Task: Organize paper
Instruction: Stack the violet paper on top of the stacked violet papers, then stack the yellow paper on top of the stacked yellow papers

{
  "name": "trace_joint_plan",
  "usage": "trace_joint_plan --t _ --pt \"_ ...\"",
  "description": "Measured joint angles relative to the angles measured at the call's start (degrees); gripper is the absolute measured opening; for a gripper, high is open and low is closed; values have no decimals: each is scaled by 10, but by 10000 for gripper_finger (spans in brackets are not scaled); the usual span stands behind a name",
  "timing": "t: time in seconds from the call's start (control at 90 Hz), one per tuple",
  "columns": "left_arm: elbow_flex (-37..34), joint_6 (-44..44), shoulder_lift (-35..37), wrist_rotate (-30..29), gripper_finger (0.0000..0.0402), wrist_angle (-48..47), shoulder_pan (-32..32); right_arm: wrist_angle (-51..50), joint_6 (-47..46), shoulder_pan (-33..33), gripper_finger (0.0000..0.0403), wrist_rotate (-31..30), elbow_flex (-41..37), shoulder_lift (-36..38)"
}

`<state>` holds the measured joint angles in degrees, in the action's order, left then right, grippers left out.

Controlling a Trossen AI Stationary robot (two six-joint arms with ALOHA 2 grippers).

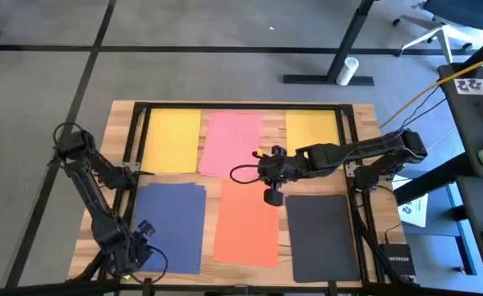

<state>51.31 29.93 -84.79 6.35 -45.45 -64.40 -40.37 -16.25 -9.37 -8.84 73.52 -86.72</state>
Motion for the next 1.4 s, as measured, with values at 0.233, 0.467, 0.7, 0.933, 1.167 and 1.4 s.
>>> trace_joint_plan --t 0.233,0.467,0.7,0.933,1.167,1.4 --pt "0 31 0 -9 152 2 0 0 -7 0 28 5 0 0" --pt "-12 46 0 -143 124 17 4 -54 -33 0 98 3 -1 0" --pt "-34 59 0 -246 10 64 45 -138 -37 -12 94 -76 -1 -1" --pt "-103 46 0 -344 0 240 76 -184 -35 -37 7 -151 -1 -1" --pt "-166 -14 0 -414 0 417 124 -157 -63 -43 3 -162 -64 -1" --pt "-225 -102 0 -415 0 604 215 -21 -79 -41 0 -160 -195 18"
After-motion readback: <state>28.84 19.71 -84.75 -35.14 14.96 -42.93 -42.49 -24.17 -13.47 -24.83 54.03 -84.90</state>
